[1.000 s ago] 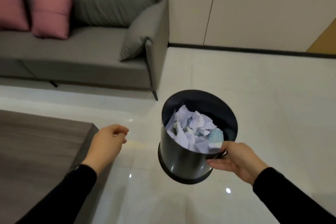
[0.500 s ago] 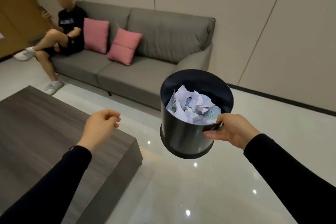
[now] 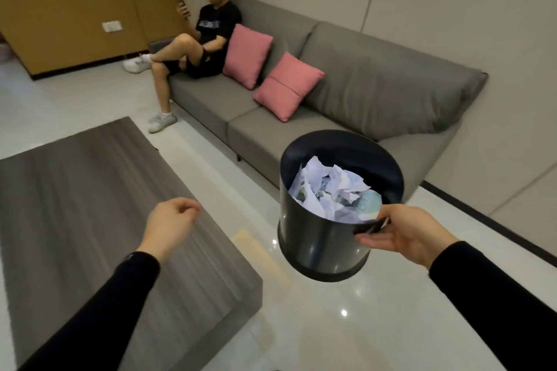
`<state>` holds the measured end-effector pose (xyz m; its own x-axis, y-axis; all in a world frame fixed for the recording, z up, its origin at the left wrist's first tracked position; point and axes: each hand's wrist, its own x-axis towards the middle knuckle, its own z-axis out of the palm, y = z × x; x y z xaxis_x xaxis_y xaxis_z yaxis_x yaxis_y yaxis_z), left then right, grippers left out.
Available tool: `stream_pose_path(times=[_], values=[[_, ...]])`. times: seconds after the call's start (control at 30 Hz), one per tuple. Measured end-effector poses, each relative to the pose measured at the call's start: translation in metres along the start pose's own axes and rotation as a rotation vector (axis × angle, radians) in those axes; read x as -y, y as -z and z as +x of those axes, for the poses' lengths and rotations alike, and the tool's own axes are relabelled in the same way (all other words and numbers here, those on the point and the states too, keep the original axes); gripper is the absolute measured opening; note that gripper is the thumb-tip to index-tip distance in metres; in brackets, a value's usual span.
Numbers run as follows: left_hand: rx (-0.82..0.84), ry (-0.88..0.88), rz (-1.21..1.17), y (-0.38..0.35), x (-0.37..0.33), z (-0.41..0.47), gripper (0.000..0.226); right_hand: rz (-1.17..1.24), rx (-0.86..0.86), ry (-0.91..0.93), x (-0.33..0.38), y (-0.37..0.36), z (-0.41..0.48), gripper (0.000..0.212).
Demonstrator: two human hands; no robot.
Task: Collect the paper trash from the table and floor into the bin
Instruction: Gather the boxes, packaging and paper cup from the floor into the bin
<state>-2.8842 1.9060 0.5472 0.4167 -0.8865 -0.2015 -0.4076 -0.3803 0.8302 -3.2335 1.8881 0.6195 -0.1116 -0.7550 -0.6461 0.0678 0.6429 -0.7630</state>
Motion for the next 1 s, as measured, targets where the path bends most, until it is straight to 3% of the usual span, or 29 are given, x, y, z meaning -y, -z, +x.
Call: stream_pose_path(times=[0.23, 0.63, 1.0], values=[[-0.194, 0.043, -0.102, 0.029, -0.033, 0.091, 0.027, -0.104, 0.106, -0.019, 0.075, -0.061, 0.102, 0.033], [-0.426, 0.102, -0.066, -0.003, -0.107, 0.245, 0.017, -0.313, 0.431, 0.036, 0.229, -0.173, 0.3, 0.043], [-0.623, 0.223, -0.185, 0.029, -0.114, 0.397, 0.022, -0.474, 0.594, 0.018, 0.341, -0.344, 0.437, 0.045]])
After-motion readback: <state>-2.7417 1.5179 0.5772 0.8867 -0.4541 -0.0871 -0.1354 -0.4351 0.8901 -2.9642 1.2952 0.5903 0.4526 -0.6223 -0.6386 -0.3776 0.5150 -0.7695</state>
